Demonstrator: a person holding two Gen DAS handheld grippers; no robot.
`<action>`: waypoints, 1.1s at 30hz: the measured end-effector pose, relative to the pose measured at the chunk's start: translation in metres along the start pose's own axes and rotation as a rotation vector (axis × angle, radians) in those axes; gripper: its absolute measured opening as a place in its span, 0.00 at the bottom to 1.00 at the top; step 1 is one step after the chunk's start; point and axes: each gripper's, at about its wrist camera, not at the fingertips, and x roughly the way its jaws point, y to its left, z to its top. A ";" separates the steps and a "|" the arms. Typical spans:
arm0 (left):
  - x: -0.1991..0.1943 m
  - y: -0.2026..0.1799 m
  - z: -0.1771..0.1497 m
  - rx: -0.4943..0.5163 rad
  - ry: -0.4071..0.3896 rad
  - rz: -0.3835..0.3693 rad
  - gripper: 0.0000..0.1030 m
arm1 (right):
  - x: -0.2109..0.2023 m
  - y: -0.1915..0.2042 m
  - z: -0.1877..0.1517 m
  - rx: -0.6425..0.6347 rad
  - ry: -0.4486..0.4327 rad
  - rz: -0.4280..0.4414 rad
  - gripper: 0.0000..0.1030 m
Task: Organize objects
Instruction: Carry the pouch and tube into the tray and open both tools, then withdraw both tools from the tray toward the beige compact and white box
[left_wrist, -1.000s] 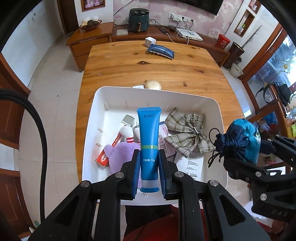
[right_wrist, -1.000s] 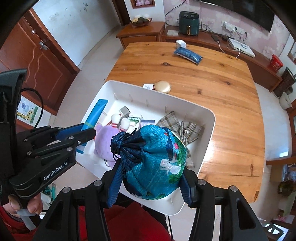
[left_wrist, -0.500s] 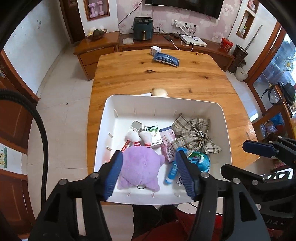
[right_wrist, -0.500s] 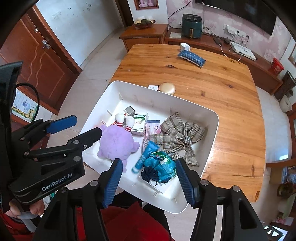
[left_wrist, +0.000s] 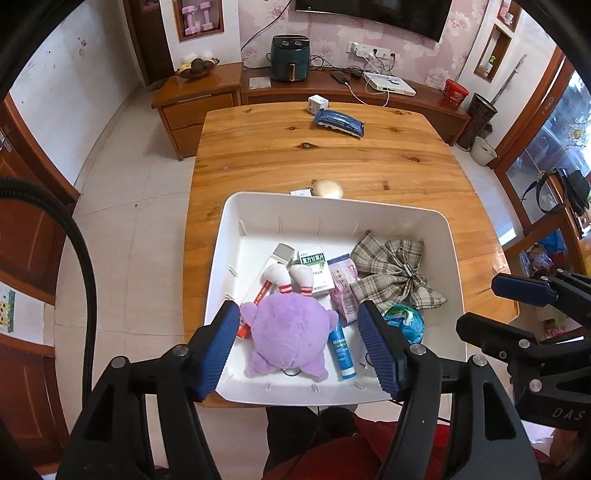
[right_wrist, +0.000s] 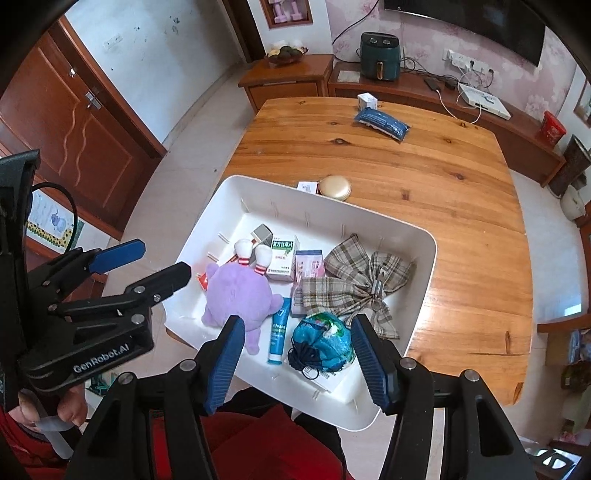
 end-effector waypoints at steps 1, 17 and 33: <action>-0.001 0.002 0.002 0.001 -0.005 -0.003 0.68 | 0.000 0.000 0.001 0.001 -0.002 -0.001 0.59; -0.020 0.042 0.069 0.056 -0.049 -0.047 0.68 | -0.012 -0.009 0.042 0.111 -0.051 -0.021 0.59; -0.021 0.070 0.167 0.300 -0.115 -0.021 0.69 | -0.004 -0.021 0.128 0.205 -0.100 -0.085 0.59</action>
